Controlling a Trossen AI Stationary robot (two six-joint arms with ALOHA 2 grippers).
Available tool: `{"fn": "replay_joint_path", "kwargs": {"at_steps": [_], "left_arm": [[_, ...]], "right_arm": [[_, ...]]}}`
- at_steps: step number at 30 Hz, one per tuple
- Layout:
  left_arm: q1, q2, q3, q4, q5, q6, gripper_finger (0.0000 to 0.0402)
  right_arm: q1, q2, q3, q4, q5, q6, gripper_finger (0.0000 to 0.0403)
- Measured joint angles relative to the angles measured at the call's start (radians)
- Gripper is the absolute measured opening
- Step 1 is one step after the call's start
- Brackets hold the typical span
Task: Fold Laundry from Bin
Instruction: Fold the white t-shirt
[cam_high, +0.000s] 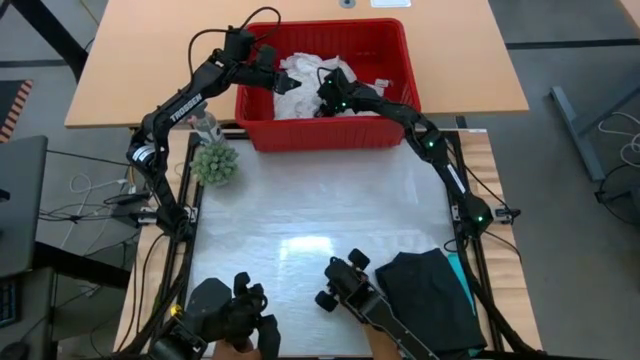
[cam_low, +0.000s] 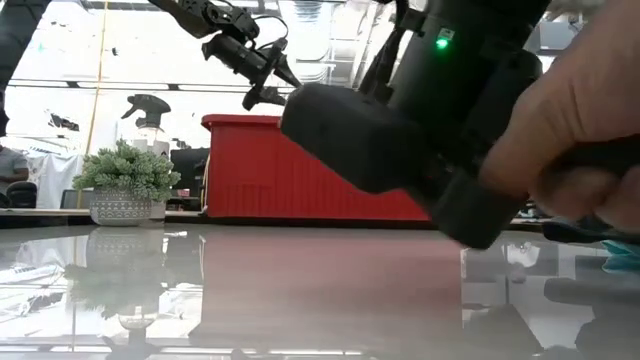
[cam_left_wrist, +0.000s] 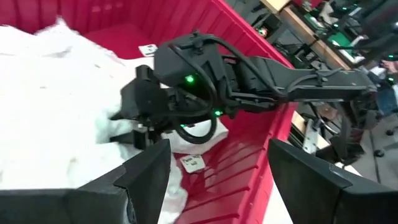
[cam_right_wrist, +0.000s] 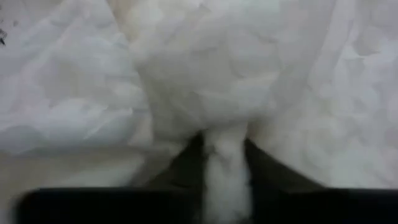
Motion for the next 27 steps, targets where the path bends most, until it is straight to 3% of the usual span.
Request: {"fn": "replay_joint_path", "kwargs": {"at_steps": [3, 4, 9, 15, 22, 27], "left_arm": [[0.000, 0.000, 0.000, 0.000, -0.029, -0.009, 0.0255], [0.000, 0.000, 0.000, 0.000, -0.038, -0.013, 0.0255], [0.001, 0.000, 0.000, 0.005, -0.040, -0.022, 0.0255], [0.004, 0.000, 0.000, 0.019, -0.011, 0.000, 0.0255], [0.003, 0.000, 0.000, 0.023, -0.004, 0.052, 0.0255], [0.011, 0.000, 0.000, 0.053, 0.087, 0.038, 0.0255]], "right_arm": [[-0.007, -0.004, 0.000, -0.010, 0.000, -0.003, 0.0040], [-0.008, -0.012, 0.000, -0.011, 0.000, -0.003, 0.0031], [-0.013, -0.053, 0.068, -0.017, 0.001, -0.004, 0.0031], [-0.051, -0.268, 0.067, 0.037, -0.028, 0.054, 0.0031], [-0.087, -0.530, 0.072, 0.147, -0.358, 0.192, 0.0031], [-0.035, -0.667, 0.067, 0.164, -0.612, 0.234, 0.0031]]}}
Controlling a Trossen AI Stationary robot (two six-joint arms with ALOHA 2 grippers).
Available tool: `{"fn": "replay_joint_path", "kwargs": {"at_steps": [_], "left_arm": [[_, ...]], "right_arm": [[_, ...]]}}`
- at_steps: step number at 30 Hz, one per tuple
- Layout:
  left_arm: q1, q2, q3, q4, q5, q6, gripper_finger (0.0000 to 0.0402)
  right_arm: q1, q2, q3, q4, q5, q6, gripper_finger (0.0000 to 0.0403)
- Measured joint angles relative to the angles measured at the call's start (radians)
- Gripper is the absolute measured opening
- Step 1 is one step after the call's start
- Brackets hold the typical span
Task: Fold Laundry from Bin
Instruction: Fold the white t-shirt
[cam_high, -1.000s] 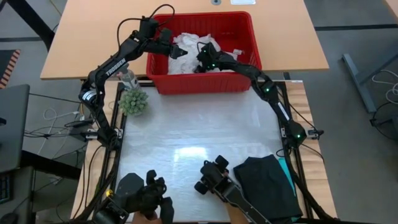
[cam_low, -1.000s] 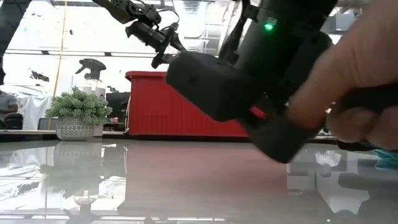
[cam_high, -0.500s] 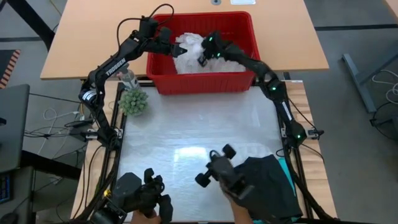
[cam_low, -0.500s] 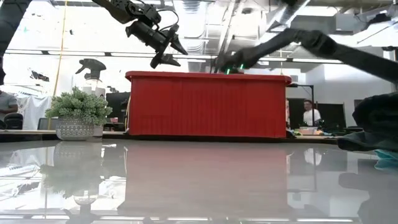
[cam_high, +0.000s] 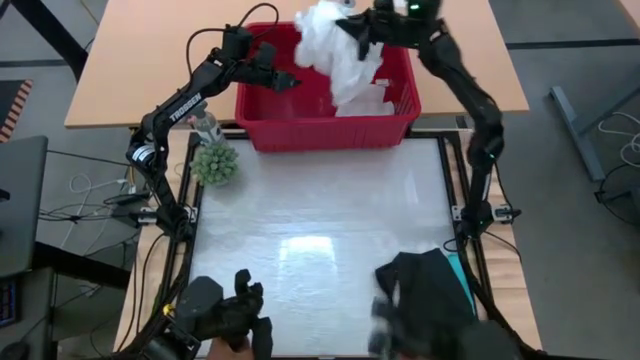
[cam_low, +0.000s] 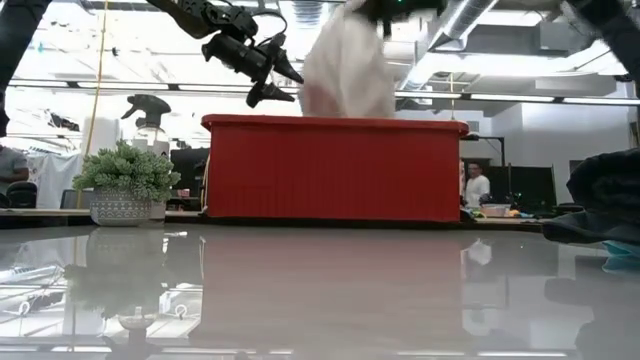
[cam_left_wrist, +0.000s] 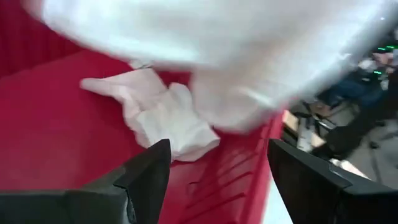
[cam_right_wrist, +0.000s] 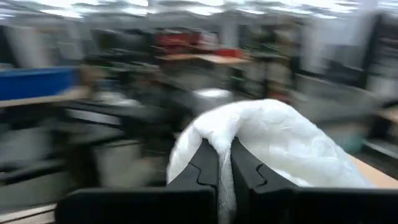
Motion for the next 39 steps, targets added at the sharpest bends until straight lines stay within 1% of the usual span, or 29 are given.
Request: {"fn": "replay_joint_path", "kwargs": {"at_steps": [2, 4, 7, 9, 11, 13, 15, 18, 20, 22, 23, 25, 28, 30, 31, 33, 36, 39], "left_arm": [[0.004, 0.000, 0.000, 0.014, 0.065, -0.011, 0.0255], [0.011, 0.000, 0.000, 0.031, 0.162, -0.022, 0.0255], [0.032, -0.002, 0.000, 0.043, 0.318, -0.069, 0.0255], [0.044, -0.014, 0.000, 0.040, 0.391, -0.094, 0.0255], [0.057, -0.038, 0.000, 0.040, 0.428, -0.116, 0.0255], [0.067, -0.070, 0.000, 0.038, 0.441, -0.125, 0.0255], [0.078, -0.110, 0.000, 0.024, 0.445, -0.120, 0.0255], [0.099, -0.187, 0.000, -0.009, 0.441, -0.125, 0.0255], [0.101, -0.254, 0.000, -0.055, 0.407, -0.110, 0.0255], [0.089, -0.327, 0.000, -0.116, 0.359, -0.066, 0.0255], [0.073, -0.361, 0.001, -0.138, 0.327, -0.039, 0.0255], [0.034, -0.426, 0.002, -0.200, 0.244, -0.004, 0.0255], [-0.055, -0.523, 0.002, -0.315, 0.112, 0.010, 0.0255], [-0.133, -0.580, 0.002, -0.389, 0.026, 0.010, 0.0255], [-0.176, -0.604, 0.002, -0.416, -0.016, 0.010, 0.0255], [-0.264, -0.640, 0.002, -0.472, -0.116, 0.004, 0.0255], [-0.397, -0.668, 0.002, -0.552, -0.259, -0.048, 0.0255], [-0.506, -0.674, 0.002, -0.663, -0.389, -0.073, 0.0255]], "right_arm": [[0.034, -0.055, 0.005, -0.047, -0.090, -0.001, 0.0031], [0.090, -0.096, 0.007, -0.137, -0.130, -0.028, 0.0031], [0.197, -0.134, 0.005, -0.352, -0.129, -0.150, 0.0031], [0.267, -0.139, 0.002, -0.519, -0.072, -0.221, 0.0031], [0.326, -0.132, 0.000, -0.660, -0.004, -0.245, 0.0031], [0.367, -0.117, 0.000, -0.756, 0.013, -0.262, 0.0031], [0.402, -0.097, -0.018, -0.801, -0.008, -0.269, 0.0033], [0.456, -0.046, -0.071, -0.871, -0.068, -0.327, 0.0038], [0.485, -0.011, -0.118, -0.871, -0.175, -0.341, 0.0038], [0.518, 0.012, -0.161, -0.883, -0.334, -0.375, 0.0039], [0.533, 0.020, -0.179, -0.896, -0.393, -0.406, 0.0039], [0.565, 0.037, -0.210, -0.930, -0.435, -0.455, 0.0040], [0.611, 0.073, -0.255, -0.986, -0.426, -0.496, 0.0049], [0.635, 0.095, -0.275, -1.028, -0.412, -0.523, 0.0061], [0.643, 0.098, -0.278, -1.038, -0.398, -0.534, 0.0069], [0.650, 0.100, -0.277, -1.032, -0.335, -0.538, 0.0086], [0.653, 0.099, -0.277, -0.942, -0.250, -0.474, 0.0118], [0.651, 0.097, -0.270, -0.837, -0.242, -0.379, 0.0155]]}}
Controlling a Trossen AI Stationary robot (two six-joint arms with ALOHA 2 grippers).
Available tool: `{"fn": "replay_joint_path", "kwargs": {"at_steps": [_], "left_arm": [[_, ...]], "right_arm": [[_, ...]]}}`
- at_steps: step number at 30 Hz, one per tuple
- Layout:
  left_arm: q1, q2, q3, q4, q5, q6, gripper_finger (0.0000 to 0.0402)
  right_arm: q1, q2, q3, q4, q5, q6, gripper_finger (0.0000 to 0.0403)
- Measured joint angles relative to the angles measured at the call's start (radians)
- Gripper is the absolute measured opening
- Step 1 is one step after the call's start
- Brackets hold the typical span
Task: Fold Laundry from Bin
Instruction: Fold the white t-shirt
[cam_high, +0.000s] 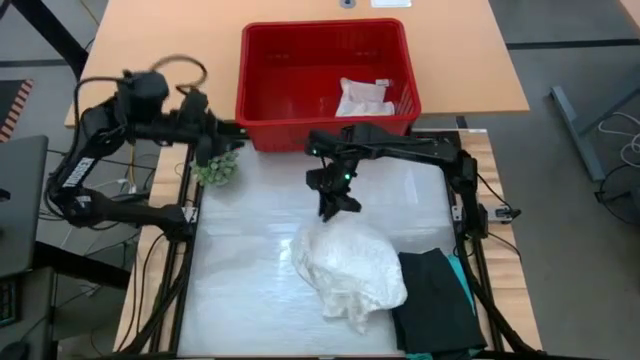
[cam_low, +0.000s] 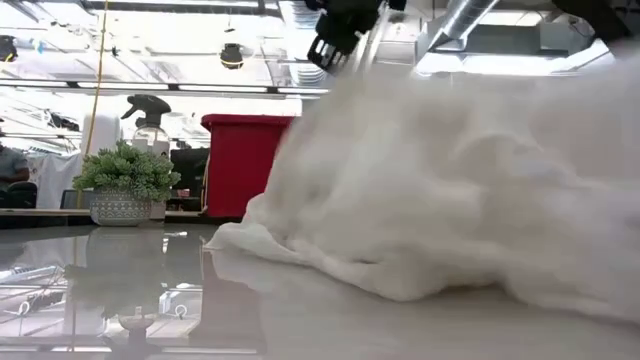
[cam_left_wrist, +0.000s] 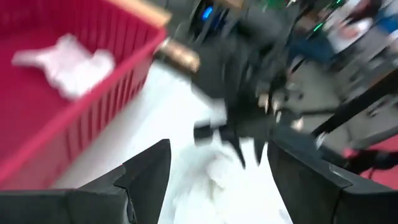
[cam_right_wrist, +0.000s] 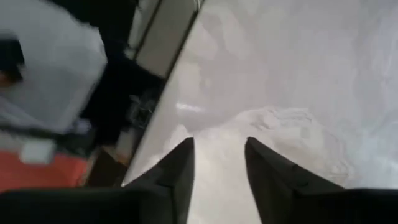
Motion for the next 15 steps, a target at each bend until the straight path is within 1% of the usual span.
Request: {"fn": "replay_joint_path", "kwargs": {"at_steps": [2, 4, 7, 9, 13, 14, 15], "left_arm": [[-0.066, 0.002, -0.001, -0.083, -0.099, -0.001, 0.0255], [-0.128, 0.009, -0.017, -0.151, -0.174, -0.001, 0.0255], [-0.214, 0.015, -0.085, -0.162, -0.205, 0.005, 0.0255], [-0.269, 0.016, -0.154, -0.087, -0.188, 0.017, 0.0255], [-0.355, 0.010, -0.305, 0.174, -0.127, 0.020, 0.0255], [-0.371, 0.010, -0.342, 0.227, -0.107, 0.020, 0.0255], [-0.383, 0.009, -0.379, 0.276, -0.089, 0.020, 0.0255]], "right_arm": [[-0.002, -0.006, 0.032, 0.004, -0.004, 0.080, 0.0180], [-0.001, -0.022, 0.077, -0.072, -0.033, 0.103, 0.0198], [0.014, -0.058, 0.127, -0.237, -0.025, 0.113, 0.0210], [0.036, -0.094, 0.136, -0.351, 0.002, 0.154, 0.0211], [0.138, -0.240, 0.076, -0.357, 0.070, 0.376, 0.0206], [0.171, -0.280, 0.065, -0.361, 0.105, 0.426, 0.0206], [0.208, -0.327, 0.050, -0.361, 0.178, 0.479, 0.0205]]}}
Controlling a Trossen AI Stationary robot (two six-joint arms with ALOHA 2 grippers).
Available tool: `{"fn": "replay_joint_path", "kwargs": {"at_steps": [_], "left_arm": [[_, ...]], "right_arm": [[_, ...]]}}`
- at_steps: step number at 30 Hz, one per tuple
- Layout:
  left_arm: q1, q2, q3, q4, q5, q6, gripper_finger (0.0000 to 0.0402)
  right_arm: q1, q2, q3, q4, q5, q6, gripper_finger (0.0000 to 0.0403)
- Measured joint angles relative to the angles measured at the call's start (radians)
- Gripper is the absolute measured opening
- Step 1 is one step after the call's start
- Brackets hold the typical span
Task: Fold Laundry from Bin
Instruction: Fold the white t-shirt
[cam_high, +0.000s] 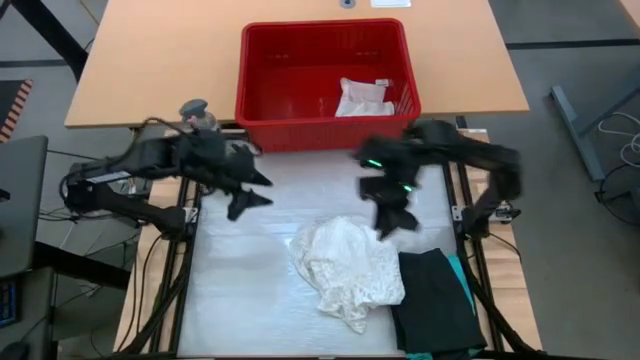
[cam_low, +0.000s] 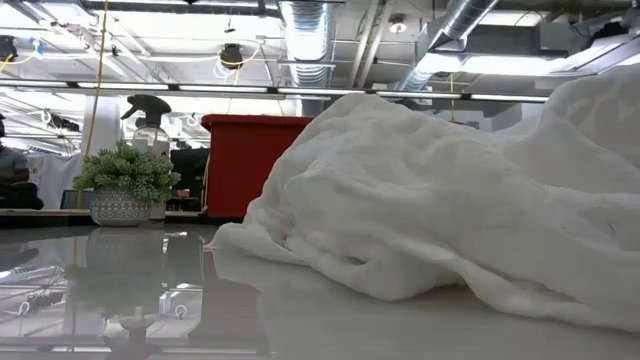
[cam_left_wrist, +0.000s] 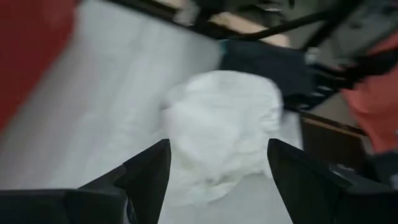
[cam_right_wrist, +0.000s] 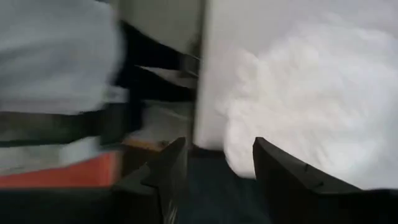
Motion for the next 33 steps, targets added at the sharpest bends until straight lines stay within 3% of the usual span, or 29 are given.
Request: {"fn": "replay_joint_path", "kwargs": {"at_steps": [6, 10, 17, 23, 27, 33], "left_arm": [[-0.044, 0.028, -0.209, 0.195, 0.097, 0.002, 0.0255], [-0.066, 0.040, -0.297, 0.331, 0.174, -0.063, 0.0255], [-0.071, 0.043, -0.320, 0.396, 0.176, -0.100, 0.0255], [-0.071, 0.043, -0.320, 0.411, 0.162, -0.095, 0.0255], [-0.071, 0.043, -0.320, 0.410, 0.170, -0.099, 0.0255], [-0.071, 0.043, -0.320, 0.408, 0.170, -0.100, 0.0255]], "right_arm": [[0.301, -0.208, -0.163, 0.078, 0.611, 0.331, 0.0214], [0.488, -0.233, -0.318, 0.168, 0.792, 0.437, 0.0223], [0.607, -0.115, -0.478, 0.353, 0.769, 0.498, 0.0242], [0.621, 0.074, -0.483, 0.356, 0.752, 0.414, 0.0245], [0.617, 0.187, -0.483, 0.390, 0.678, 0.414, 0.0245], [0.620, 0.267, -0.483, 0.436, 0.677, 0.407, 0.0245]]}}
